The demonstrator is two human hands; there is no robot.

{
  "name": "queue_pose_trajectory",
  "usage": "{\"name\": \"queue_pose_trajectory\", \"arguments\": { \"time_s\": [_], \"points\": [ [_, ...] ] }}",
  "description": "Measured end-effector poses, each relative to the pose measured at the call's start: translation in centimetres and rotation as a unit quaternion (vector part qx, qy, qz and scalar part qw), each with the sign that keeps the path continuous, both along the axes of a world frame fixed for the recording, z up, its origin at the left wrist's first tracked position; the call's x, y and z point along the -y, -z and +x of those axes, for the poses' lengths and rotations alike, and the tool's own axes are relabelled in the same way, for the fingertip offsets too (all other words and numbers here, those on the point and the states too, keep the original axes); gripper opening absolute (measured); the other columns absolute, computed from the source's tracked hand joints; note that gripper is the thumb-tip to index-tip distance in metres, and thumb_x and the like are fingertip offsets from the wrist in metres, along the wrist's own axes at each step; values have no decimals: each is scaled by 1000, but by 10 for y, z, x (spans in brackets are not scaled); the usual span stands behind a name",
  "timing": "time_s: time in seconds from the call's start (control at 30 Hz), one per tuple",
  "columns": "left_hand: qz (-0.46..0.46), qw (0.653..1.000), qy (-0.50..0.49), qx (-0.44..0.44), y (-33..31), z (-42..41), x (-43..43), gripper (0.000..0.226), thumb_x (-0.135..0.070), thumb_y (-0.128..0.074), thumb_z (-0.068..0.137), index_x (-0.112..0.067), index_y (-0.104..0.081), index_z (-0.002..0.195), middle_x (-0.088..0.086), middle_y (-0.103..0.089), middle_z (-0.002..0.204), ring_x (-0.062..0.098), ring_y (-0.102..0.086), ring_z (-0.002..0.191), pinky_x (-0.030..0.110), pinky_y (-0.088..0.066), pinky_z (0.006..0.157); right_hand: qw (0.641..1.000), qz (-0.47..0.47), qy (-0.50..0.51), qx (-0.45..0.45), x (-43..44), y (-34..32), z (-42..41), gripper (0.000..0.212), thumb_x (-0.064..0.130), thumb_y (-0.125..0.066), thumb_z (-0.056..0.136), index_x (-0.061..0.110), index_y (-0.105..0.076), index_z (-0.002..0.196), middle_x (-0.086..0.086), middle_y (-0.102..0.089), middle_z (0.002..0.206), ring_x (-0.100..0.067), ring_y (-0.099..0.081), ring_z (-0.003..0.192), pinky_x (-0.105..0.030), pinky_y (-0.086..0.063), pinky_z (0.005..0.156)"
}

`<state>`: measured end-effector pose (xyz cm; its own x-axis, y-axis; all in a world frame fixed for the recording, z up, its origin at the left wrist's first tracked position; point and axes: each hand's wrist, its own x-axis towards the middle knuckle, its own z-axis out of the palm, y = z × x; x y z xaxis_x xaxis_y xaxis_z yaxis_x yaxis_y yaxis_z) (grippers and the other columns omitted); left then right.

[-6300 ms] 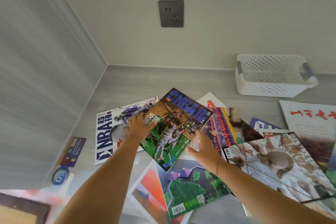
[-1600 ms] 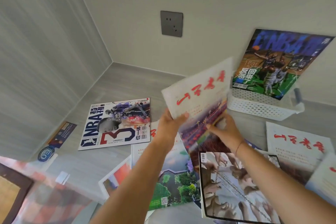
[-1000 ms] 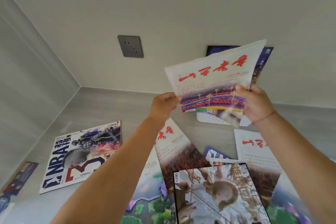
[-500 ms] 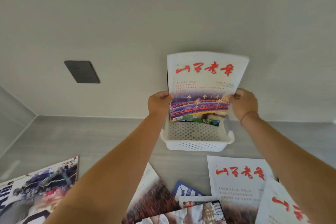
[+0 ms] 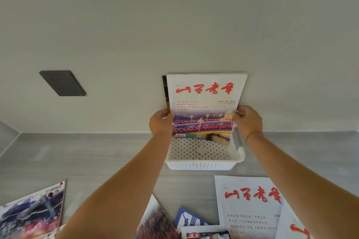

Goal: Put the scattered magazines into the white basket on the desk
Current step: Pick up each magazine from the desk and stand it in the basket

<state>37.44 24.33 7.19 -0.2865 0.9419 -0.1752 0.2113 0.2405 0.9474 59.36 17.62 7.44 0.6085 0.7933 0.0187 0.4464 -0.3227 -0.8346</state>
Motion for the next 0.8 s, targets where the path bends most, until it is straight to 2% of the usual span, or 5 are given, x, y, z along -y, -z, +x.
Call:
{"name": "queue_pose_trajectory", "arguments": {
  "time_s": [0.17, 0.3, 0.37, 0.57, 0.8],
  "points": [
    [26, 999, 3, -32, 6, -2, 2, 18, -20, -59, 87, -18, -73, 99, -14, -61, 74, 0, -54, 59, 15, -36, 50, 998, -9, -2, 67, -6, -2, -11, 20, 15, -48, 93, 3, -64, 93, -14, -67, 103, -25, -60, 84, -28, -46, 70],
    [26, 998, 11, -48, 6, -6, 0, 19, -18, -56, 87, -21, -75, 92, -20, -58, 60, 3, -56, 58, 18, -41, 52, 994, -28, 8, 101, -4, -4, -17, 22, 16, -43, 96, 3, -61, 99, -15, -66, 108, -29, -61, 91, -35, -52, 77],
    [33, 997, 28, -66, 5, -6, -1, 20, -18, -54, 88, -23, -74, 86, -19, -56, 57, 5, -55, 56, 18, -45, 53, 989, -56, 7, 135, -4, -5, -20, 22, 18, -42, 96, 6, -59, 104, -13, -66, 112, -29, -62, 92, -33, -50, 72],
    [34, 994, 42, -99, 3, -9, -4, 41, -17, -52, 90, -34, -51, 52, -14, -56, 55, 10, -50, 52, 21, -45, 56, 980, -119, -18, 161, -5, -6, -29, 30, 17, -43, 95, 7, -46, 123, -14, -63, 117, -31, -63, 96, -34, -49, 72],
    [7, 992, 86, -94, 5, -13, -7, 21, -20, -53, 91, -15, -73, 93, 3, -71, 81, 11, -57, 59, 17, -41, 52, 992, -94, -32, 75, 0, -10, -37, 44, 7, -46, 90, 5, -35, 132, -18, -55, 124, -34, -58, 107, -44, -52, 89]
  ]
}}
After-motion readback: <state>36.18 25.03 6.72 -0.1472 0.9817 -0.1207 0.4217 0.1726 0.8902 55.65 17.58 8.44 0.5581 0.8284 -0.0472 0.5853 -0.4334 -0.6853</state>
